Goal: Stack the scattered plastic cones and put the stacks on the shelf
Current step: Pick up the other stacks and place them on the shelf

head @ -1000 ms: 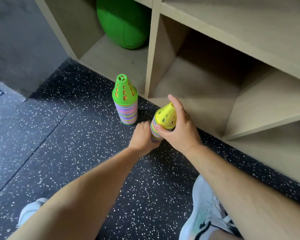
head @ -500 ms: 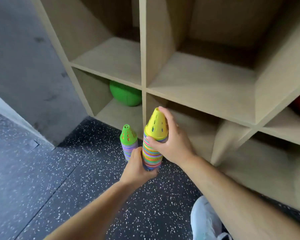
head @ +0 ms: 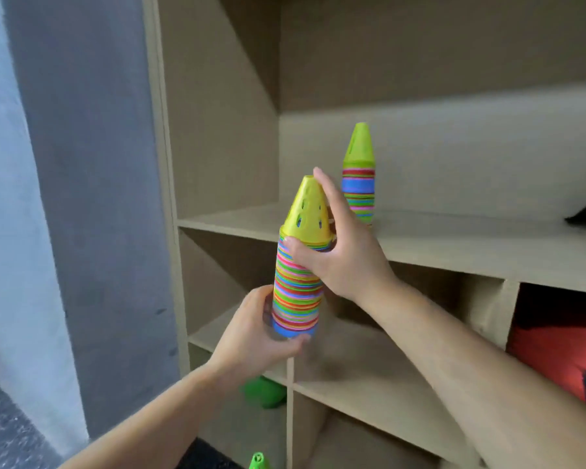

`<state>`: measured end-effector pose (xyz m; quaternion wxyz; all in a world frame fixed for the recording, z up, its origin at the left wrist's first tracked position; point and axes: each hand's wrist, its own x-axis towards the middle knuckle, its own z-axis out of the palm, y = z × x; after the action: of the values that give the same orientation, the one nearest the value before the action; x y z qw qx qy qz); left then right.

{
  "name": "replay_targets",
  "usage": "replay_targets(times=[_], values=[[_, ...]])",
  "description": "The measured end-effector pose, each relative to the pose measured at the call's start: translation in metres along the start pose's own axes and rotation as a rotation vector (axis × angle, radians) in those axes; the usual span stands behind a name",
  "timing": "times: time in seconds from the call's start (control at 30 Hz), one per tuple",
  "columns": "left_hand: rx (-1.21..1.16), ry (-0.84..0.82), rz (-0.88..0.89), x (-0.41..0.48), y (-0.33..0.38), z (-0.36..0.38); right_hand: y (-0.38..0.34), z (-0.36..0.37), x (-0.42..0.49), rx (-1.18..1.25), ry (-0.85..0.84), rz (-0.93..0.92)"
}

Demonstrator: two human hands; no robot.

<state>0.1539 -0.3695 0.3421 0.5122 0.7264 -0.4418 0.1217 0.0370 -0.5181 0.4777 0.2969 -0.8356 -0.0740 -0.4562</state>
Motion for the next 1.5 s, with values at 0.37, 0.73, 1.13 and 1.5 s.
replay_targets(times=[0.37,0.73,1.13,1.5], values=[[-0.103,-0.058,0.11,0.135,0.102,-0.026,-0.024,-0.092,0.117,-0.019,0.1,0.042],[-0.075,0.086,0.19,0.329,0.201,-0.037,-0.042,-0.17,0.29,-0.181,0.22,-0.074],[-0.232,-0.072,-0.003,0.362,0.143,0.022,0.061,-0.143,0.317,-0.161,0.19,0.11],[-0.311,-0.103,-0.092,0.327,0.108,0.051,0.093,-0.123,0.28,-0.216,0.139,0.124]])
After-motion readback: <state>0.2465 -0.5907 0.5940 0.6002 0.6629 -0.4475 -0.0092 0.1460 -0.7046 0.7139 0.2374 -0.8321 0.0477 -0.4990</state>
